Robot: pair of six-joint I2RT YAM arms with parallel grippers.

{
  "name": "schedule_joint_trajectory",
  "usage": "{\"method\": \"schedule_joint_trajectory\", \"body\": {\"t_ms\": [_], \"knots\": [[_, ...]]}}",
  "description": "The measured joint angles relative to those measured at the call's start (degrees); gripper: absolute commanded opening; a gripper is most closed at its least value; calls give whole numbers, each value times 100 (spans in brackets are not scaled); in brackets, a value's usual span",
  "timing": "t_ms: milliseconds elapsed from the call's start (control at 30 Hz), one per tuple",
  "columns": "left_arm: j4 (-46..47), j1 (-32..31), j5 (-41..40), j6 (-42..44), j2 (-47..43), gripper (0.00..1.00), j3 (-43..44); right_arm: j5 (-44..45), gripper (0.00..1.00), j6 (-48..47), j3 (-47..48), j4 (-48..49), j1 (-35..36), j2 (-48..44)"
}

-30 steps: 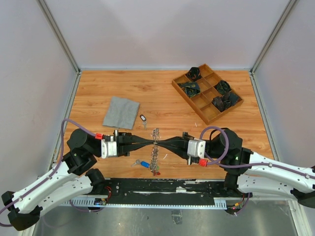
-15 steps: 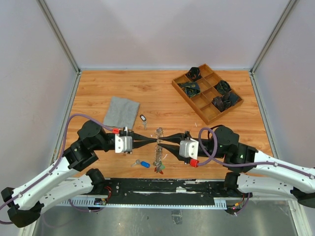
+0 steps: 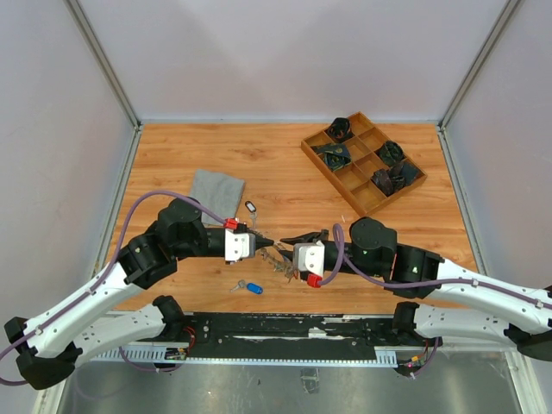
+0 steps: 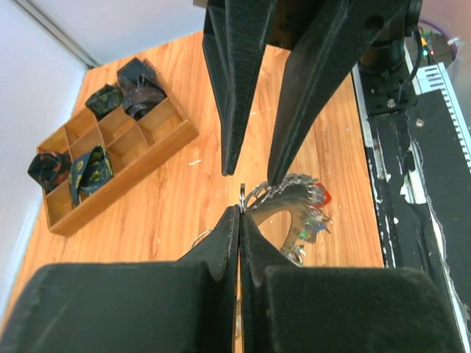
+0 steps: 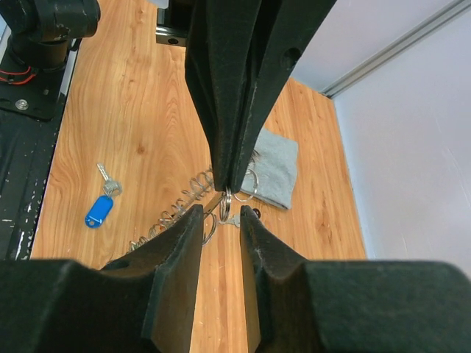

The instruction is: Put the keys on the keyring

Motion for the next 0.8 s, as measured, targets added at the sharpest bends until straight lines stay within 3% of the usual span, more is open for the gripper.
{"method": "schedule_joint_trajectory", "body": {"t_ms": [633, 800], "knots": [[-468, 0, 42, 208, 20, 1, 105, 133, 20, 4, 66, -22, 0, 407], [-474, 0, 50, 267, 17, 1, 107, 131, 6, 24, 114, -31, 0, 472]]}}
